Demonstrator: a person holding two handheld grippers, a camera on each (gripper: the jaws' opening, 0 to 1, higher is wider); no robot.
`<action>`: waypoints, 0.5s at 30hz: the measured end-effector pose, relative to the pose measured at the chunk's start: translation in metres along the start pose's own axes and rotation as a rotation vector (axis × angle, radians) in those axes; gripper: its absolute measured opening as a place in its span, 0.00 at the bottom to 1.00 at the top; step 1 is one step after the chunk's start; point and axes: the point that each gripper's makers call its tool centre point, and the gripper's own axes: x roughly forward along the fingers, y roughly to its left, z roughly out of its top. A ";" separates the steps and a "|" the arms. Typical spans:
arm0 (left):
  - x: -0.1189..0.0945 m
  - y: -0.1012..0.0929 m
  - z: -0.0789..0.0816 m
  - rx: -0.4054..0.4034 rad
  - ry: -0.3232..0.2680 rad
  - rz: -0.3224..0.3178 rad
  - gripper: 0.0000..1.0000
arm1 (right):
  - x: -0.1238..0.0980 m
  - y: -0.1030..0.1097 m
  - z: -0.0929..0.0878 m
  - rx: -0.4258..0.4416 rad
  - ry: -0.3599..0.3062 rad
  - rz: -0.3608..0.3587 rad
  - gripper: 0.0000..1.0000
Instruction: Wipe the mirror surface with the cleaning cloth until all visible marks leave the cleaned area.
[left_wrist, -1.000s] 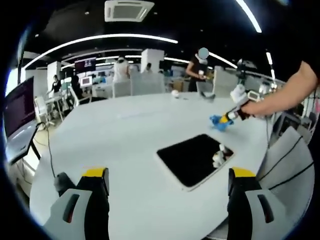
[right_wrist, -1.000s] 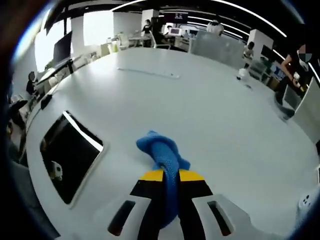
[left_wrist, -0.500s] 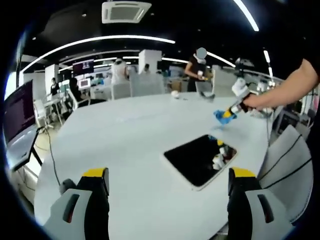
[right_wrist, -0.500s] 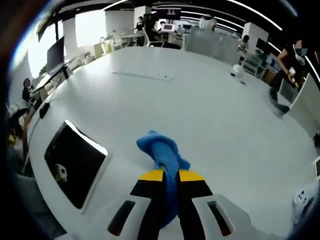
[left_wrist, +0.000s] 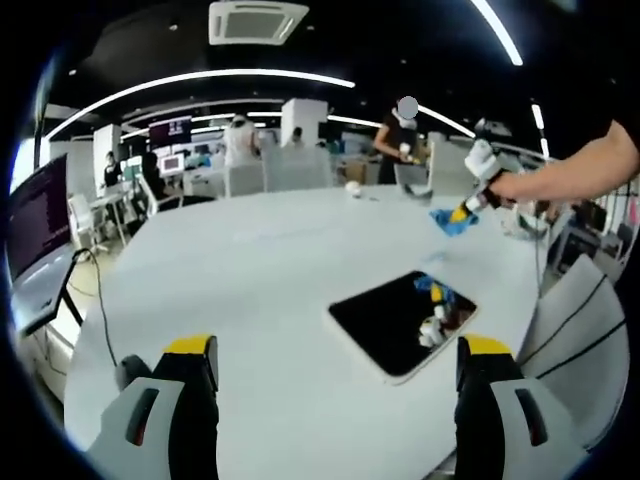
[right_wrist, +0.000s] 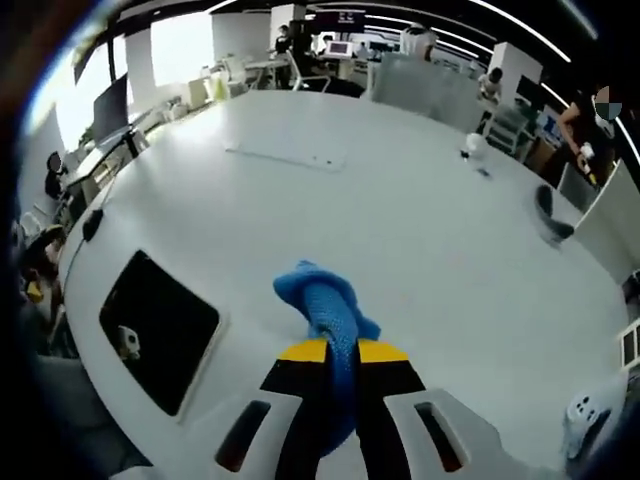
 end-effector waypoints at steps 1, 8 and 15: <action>-0.001 0.000 -0.001 -0.005 0.004 -0.002 1.00 | 0.000 0.001 0.000 0.002 0.001 0.004 0.03; -0.004 0.004 -0.004 -0.009 0.014 0.007 1.00 | 0.001 0.004 -0.002 -0.003 0.010 0.007 0.04; -0.005 0.002 -0.005 0.005 0.023 -0.002 1.00 | 0.002 0.009 -0.006 -0.002 0.022 0.009 0.04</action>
